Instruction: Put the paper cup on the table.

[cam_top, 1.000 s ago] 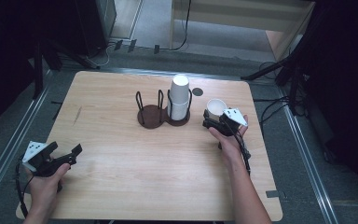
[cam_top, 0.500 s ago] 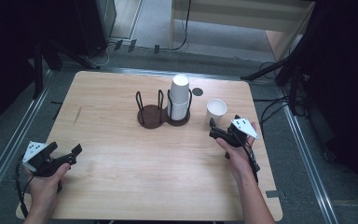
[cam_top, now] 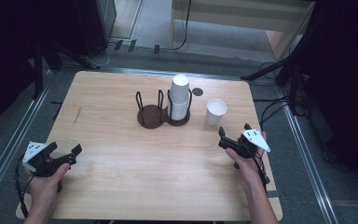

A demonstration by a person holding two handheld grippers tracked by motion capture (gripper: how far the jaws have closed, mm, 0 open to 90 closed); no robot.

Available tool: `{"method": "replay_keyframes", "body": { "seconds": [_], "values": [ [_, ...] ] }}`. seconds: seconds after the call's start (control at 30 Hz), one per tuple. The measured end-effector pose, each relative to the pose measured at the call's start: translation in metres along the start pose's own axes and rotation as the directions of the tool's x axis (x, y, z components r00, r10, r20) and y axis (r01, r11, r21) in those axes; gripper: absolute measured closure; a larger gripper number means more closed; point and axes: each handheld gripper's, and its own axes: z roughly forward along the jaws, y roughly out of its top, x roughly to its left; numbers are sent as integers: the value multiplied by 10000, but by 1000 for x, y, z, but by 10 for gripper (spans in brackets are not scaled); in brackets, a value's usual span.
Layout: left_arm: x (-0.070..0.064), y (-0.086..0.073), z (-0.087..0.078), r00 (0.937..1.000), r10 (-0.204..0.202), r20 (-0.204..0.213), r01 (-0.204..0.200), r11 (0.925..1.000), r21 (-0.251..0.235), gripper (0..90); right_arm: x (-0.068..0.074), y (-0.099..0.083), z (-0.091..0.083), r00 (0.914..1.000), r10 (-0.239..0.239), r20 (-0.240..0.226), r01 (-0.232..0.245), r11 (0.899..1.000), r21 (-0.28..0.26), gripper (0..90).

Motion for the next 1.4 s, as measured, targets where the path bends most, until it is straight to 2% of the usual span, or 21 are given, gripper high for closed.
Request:
{"method": "replay_keyframes", "body": {
  "seconds": [0.33,0.63,0.83,1.3,1.33,1.4],
  "values": [
    [0,0,0,10000,-22,-35,22,10000,0,0,-18,-13,-27,9997,95,222,-97,9999,56,0],
    [1,0,0,10000,-75,-59,75,10000,7,0,-30,-21,-45,9990,50,435,-53,10000,78,0],
    [1,0,0,10000,-56,-66,56,10000,1,0,-36,-25,-56,9992,-29,392,29,10000,-7,0],
    [1,0,0,10000,-75,-37,75,10000,17,0,-54,-39,-90,9971,240,729,-249,9996,113,0],
    [1,0,0,10000,-70,-43,70,10000,19,0,-57,-38,-95,9961,405,779,-405,9992,-19,0],
    [1,0,0,10000,-77,-45,77,10000,16,0,-58,-38,-98,9955,313,897,-308,9995,-62,0]
  ]
}}
